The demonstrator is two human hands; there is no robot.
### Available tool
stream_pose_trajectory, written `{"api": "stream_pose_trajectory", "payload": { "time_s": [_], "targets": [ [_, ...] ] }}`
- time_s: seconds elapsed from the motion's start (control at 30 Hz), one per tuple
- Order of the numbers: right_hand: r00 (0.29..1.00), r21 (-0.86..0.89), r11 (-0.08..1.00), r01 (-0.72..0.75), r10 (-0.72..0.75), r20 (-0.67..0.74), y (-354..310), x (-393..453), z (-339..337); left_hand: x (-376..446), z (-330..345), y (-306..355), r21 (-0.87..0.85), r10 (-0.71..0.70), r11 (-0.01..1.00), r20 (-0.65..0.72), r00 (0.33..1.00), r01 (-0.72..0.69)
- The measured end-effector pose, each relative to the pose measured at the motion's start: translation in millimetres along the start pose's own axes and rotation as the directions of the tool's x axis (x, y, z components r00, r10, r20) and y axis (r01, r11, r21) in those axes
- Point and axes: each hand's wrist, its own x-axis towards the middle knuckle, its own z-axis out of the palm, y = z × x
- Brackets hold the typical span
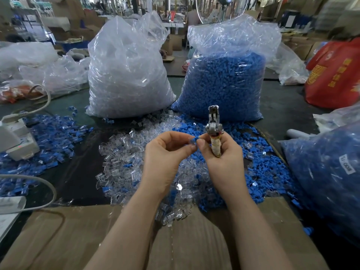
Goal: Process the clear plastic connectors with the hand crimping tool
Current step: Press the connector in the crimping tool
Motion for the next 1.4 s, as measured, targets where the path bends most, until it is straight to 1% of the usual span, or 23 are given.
{"api": "stream_pose_trajectory", "payload": {
  "time_s": [0.13, 0.33, 0.53, 0.7, 0.87, 1.07, 1.27, 1.4],
  "targets": [
    [1.000, -0.039, 0.999, -0.013, 0.014, 0.006, 2, -1, 0, 0, 1, 0, -0.019, 0.007, 1.000, -0.025, 1.000, -0.008],
    [0.999, -0.104, 0.994, -0.035, 0.033, -0.019, 5, -1, 1, -1, 3, -1, 0.077, 0.013, 0.997, -0.075, 0.997, -0.008],
    [0.996, -0.099, 0.994, -0.054, 0.047, -0.073, 4, -1, 1, -3, 5, 2, 0.102, 0.018, 0.995, -0.040, 0.999, -0.014],
    [0.994, -0.111, 0.991, -0.078, 0.069, -0.083, 4, -2, 1, -3, 5, 2, 0.048, 0.024, 0.999, -0.036, 0.999, -0.022],
    [0.994, -0.107, 0.992, -0.071, 0.061, -0.093, 1, -1, 1, -3, 8, 2, -0.003, 0.028, 1.000, -0.031, 0.999, -0.028],
    [0.995, -0.091, 0.993, -0.076, 0.070, -0.071, 0, -3, 2, -5, 12, 0, 0.030, 0.064, 0.998, -0.093, 0.994, -0.061],
    [0.994, -0.084, 0.993, -0.080, 0.073, -0.082, -2, -3, 3, -6, 12, -2, 0.095, 0.124, 0.989, -0.111, 0.986, -0.113],
    [0.993, -0.086, 0.992, -0.090, 0.083, -0.079, -3, -3, 3, -7, 13, -2, 0.058, 0.124, 0.991, -0.117, 0.985, -0.118]
  ]
}}
